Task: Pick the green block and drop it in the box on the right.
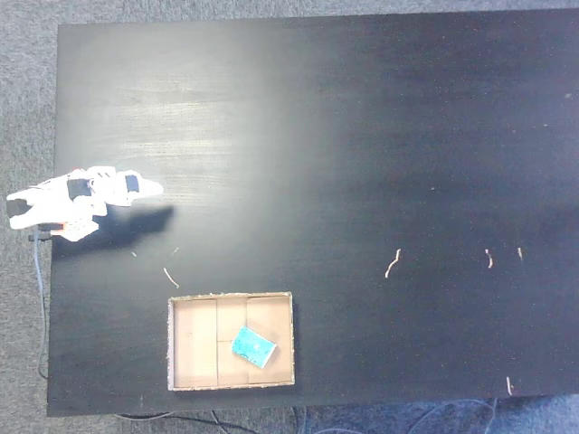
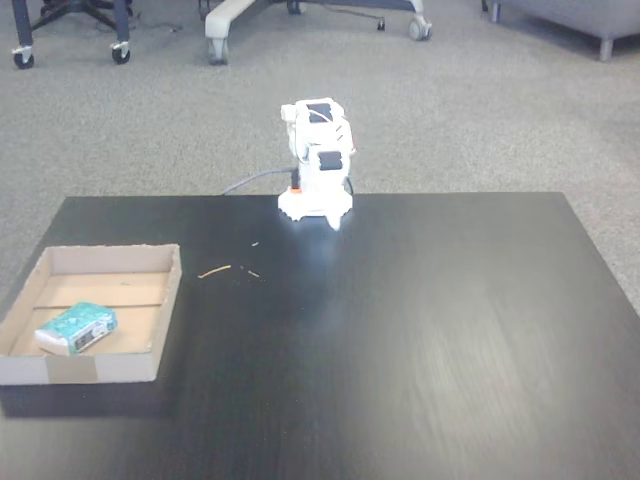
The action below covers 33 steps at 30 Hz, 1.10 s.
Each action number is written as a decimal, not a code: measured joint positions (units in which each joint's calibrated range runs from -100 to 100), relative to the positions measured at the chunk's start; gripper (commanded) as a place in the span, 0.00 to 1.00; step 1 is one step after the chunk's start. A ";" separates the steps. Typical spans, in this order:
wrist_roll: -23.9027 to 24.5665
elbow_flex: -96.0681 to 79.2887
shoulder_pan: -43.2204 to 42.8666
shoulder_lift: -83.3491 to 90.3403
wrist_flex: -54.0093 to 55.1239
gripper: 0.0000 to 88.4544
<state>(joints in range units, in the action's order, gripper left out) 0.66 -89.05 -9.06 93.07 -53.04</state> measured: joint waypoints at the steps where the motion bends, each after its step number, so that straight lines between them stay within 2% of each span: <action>1: -1.12 -2.85 -0.37 1.34 -0.72 0.00; 5: -3.66 -9.17 2.62 4.26 3.30 0.00; 9: -4.54 -9.43 1.20 4.68 4.75 0.00; 12: -3.57 -9.43 1.20 4.68 4.91 0.01; 13: -3.27 -9.43 1.57 4.68 4.91 0.05; 15: -2.30 -9.43 2.25 4.68 4.91 0.00; 18: -0.15 -9.43 2.92 4.68 4.91 0.00; 33: 0.73 -9.43 3.37 4.68 4.91 0.00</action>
<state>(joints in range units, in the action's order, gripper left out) 1.39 -98.49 -5.69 97.74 -48.13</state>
